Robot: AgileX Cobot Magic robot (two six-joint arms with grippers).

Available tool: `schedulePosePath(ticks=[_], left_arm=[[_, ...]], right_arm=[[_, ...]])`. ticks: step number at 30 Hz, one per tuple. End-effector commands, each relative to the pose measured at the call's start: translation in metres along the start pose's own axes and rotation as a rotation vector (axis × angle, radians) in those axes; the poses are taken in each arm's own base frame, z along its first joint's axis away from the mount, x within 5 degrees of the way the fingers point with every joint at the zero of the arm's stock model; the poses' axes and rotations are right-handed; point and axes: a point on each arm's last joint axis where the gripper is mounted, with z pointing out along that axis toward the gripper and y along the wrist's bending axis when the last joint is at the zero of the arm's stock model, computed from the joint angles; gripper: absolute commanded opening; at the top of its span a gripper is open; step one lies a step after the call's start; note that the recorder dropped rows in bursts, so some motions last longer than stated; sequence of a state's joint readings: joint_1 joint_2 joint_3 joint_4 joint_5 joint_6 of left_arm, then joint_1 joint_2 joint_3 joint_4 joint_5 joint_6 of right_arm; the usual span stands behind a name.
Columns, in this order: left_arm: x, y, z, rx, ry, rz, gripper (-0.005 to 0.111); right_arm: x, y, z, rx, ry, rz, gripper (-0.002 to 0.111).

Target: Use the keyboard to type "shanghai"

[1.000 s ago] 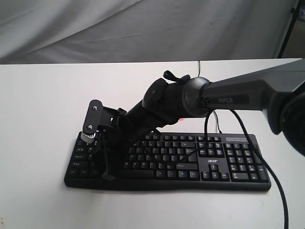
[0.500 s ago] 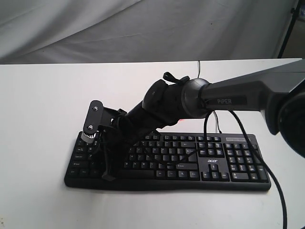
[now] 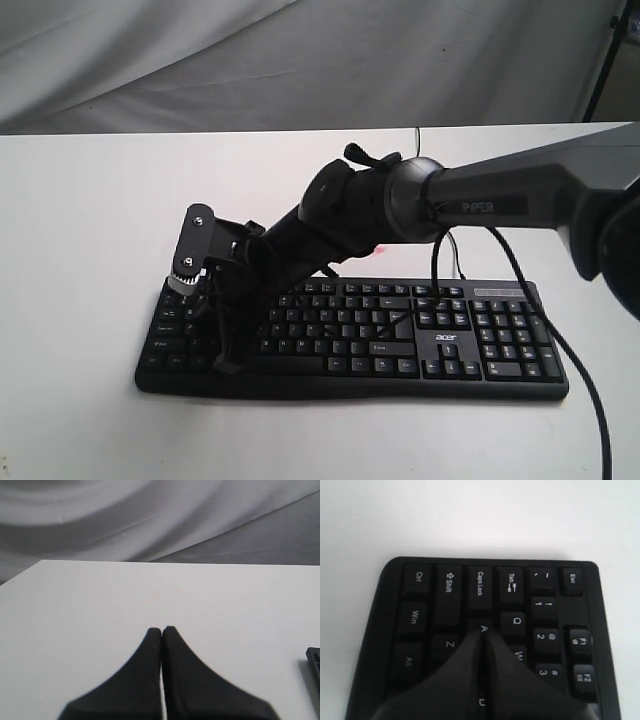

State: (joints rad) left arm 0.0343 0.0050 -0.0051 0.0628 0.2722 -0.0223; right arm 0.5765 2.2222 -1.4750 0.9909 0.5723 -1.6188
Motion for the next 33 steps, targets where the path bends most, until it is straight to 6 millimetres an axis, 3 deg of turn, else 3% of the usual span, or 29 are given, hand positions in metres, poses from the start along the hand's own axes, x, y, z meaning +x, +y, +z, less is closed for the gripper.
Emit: schedulePosePath(ticks=[1,6,33], left_arm=[[0.0009,-0.0003,0.0001,0.004,-0.006,-0.002,0.001],[0.0009,-0.0003,0.0001,0.004,-0.006,-0.002,0.001],[0.0009,-0.0003,0.0001,0.004,-0.006,-0.002,0.001]], right_arm=[[-0.013,-0.003,-0.0195,0.022,-0.032,-0.022,0.0],[-0.0204,-0.0019,-0.0286,0.023,-0.05,-0.022,0.0],[-0.0146,-0.0005,-0.0283,0.008,0.009,-0.032,0.0]])
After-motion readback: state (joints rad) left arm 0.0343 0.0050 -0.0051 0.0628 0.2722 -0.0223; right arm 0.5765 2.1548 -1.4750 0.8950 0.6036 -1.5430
